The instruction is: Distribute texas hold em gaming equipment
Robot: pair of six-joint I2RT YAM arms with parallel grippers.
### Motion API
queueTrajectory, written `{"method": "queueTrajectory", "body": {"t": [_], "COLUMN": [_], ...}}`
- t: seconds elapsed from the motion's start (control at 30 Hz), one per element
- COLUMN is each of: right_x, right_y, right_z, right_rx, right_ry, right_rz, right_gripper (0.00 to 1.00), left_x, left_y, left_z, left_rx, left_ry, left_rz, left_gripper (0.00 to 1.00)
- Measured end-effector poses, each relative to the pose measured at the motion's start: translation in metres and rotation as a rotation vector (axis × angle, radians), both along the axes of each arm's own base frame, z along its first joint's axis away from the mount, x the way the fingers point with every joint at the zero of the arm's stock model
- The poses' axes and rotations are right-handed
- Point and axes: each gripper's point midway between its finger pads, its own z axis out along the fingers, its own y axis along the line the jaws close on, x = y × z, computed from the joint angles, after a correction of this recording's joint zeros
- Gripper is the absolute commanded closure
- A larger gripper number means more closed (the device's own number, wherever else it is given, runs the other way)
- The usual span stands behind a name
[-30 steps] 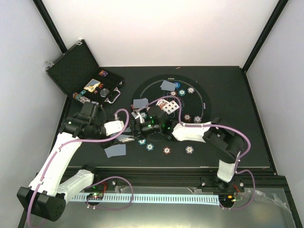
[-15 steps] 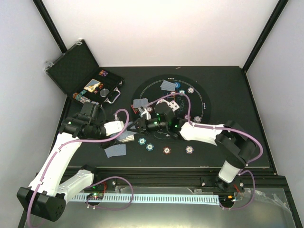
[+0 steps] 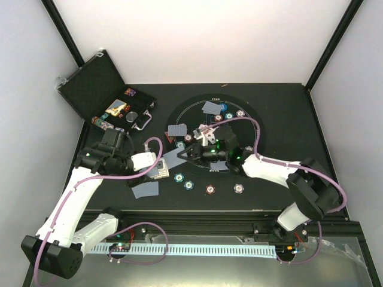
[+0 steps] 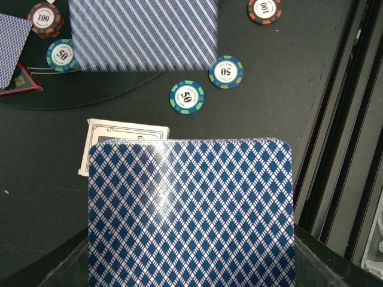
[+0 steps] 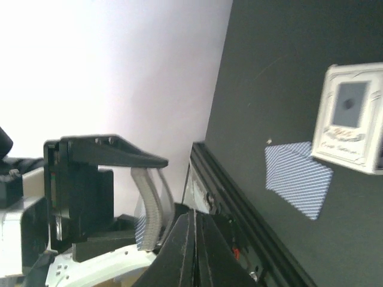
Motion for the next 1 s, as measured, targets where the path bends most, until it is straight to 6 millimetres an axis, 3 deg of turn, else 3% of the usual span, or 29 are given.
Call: {"method": "queueTrajectory", "body": {"t": [0.17, 0.33, 0.43, 0.57, 0.67, 0.77, 1.0], "right_x": [0.039, 0.102, 0.141, 0.181, 0.197, 0.209, 0.229], "right_y": [-0.046, -0.118, -0.166, -0.209, -0.226, -0.229, -0.229], "right_z": [-0.002, -0.015, -0.037, -0.079, -0.11, -0.129, -0.141], "right_rx": [-0.022, -0.103, -0.178, -0.269, -0.328, -0.362, -0.411], "right_ry": [-0.007, -0.029, -0.011, 0.054, 0.112, 0.142, 0.14], "right_rz": [-0.118, -0.3, -0.407, -0.482, -0.496, -0.483, -0.454], "right_gripper": [0.98, 0.98, 0.98, 0.97, 0.95, 0.93, 0.84], "left_x": [0.0, 0.0, 0.0, 0.0, 0.0, 0.0, 0.0], "left_y": [0.0, 0.0, 0.0, 0.0, 0.0, 0.0, 0.0], "left_z": [0.0, 0.0, 0.0, 0.0, 0.0, 0.0, 0.0], "left_rx": [0.0, 0.0, 0.0, 0.0, 0.0, -0.001, 0.0], "left_ry": [0.0, 0.0, 0.0, 0.0, 0.0, -0.001, 0.0], "left_rz": [0.0, 0.0, 0.0, 0.0, 0.0, 0.0, 0.0], "left_gripper": [0.98, 0.98, 0.98, 0.98, 0.98, 0.98, 0.99]}}
